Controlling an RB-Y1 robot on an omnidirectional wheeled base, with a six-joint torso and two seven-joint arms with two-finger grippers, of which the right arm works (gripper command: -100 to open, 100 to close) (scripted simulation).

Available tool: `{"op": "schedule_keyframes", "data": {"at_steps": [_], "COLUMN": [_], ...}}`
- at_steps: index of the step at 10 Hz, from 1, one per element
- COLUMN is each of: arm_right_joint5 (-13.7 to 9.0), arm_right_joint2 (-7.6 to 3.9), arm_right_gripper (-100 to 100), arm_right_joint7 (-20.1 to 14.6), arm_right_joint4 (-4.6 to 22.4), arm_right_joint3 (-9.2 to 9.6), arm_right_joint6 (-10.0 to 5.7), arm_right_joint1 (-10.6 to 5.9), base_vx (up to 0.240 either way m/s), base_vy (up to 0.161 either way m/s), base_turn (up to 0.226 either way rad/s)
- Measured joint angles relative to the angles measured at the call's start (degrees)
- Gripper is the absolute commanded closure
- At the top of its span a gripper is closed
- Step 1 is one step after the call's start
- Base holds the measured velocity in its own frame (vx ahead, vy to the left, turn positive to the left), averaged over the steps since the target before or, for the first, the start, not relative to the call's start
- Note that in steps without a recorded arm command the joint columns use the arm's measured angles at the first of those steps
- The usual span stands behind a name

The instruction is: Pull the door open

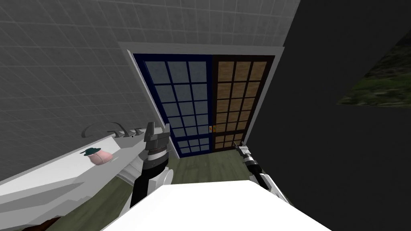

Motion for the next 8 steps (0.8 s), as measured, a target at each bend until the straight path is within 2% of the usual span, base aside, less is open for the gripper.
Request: {"op": "schedule_keyframes", "data": {"at_steps": [1,8], "arm_right_joint5": [0.6,5.2], "arm_right_joint2": [-0.04,2.07], "arm_right_gripper": [-100,-100], "arm_right_joint7": [0.9,7.7], "arm_right_joint4": [1.5,11.1], "arm_right_joint3": [-0.59,-4.08], "arm_right_joint6": [-0.59,-4.0], "arm_right_joint1": [-0.44,-3.26], "base_vx": [0.1,0.143], "base_vy": [0.04,0.046], "base_turn": [0.007,0.01]}}
